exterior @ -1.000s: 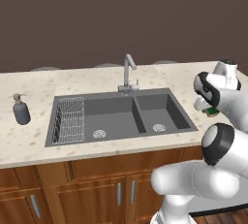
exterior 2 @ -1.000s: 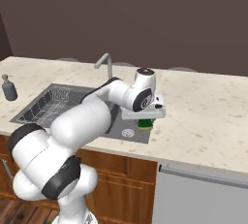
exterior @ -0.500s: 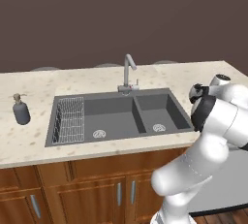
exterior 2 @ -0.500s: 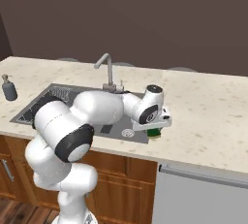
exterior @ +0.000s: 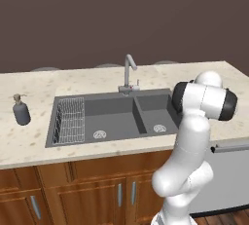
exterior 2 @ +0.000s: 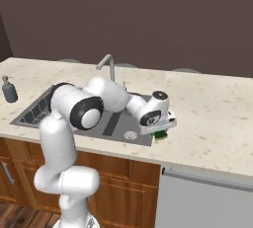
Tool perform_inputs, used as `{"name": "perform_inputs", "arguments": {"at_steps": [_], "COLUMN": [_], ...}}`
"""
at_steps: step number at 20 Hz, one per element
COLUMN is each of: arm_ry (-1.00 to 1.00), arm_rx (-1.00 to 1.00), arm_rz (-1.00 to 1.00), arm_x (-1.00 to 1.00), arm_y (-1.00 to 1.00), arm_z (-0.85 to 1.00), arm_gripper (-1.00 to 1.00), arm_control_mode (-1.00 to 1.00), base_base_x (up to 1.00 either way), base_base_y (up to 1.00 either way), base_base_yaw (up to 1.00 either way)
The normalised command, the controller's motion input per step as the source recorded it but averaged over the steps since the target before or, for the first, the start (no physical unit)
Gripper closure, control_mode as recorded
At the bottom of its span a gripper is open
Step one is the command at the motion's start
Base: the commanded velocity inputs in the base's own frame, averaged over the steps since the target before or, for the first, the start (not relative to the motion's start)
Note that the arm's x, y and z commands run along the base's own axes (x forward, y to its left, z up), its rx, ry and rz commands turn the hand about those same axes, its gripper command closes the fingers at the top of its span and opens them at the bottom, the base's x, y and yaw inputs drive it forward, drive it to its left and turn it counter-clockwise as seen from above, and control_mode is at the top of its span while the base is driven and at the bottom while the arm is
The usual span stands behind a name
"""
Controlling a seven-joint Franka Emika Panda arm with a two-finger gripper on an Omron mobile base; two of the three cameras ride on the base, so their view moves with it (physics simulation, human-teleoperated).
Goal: Restock the sink supplies by placing the sponge and soap dispenser on the counter and next to the sink. Make sure the soap dispenser is upright.
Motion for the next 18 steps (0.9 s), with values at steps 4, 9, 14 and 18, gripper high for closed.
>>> {"name": "perform_inputs", "arguments": {"at_steps": [4, 9, 14, 18], "arm_ry": [0.0, 0.02, 0.0, 0.0], "arm_rx": [0.0, 0.0, 0.0, 0.0], "arm_rz": [0.12, 0.09, 0.03, 0.0], "arm_x": [0.54, 0.6, 0.39, 0.05], "arm_y": [-0.44, -0.09, 0.02, 0.0], "arm_z": [-0.09, -0.47, -0.16, 0.11], "arm_gripper": [1.0, -1.0, -1.0, -1.0], "arm_control_mode": [-1.0, -1.0, -1.0, -1.0], "base_base_x": [0.0, 0.0, 0.0, 0.0], "base_base_y": [0.0, 0.0, 0.0, 0.0], "base_base_yaw": [0.0, 0.0, 0.0, 0.0]}}
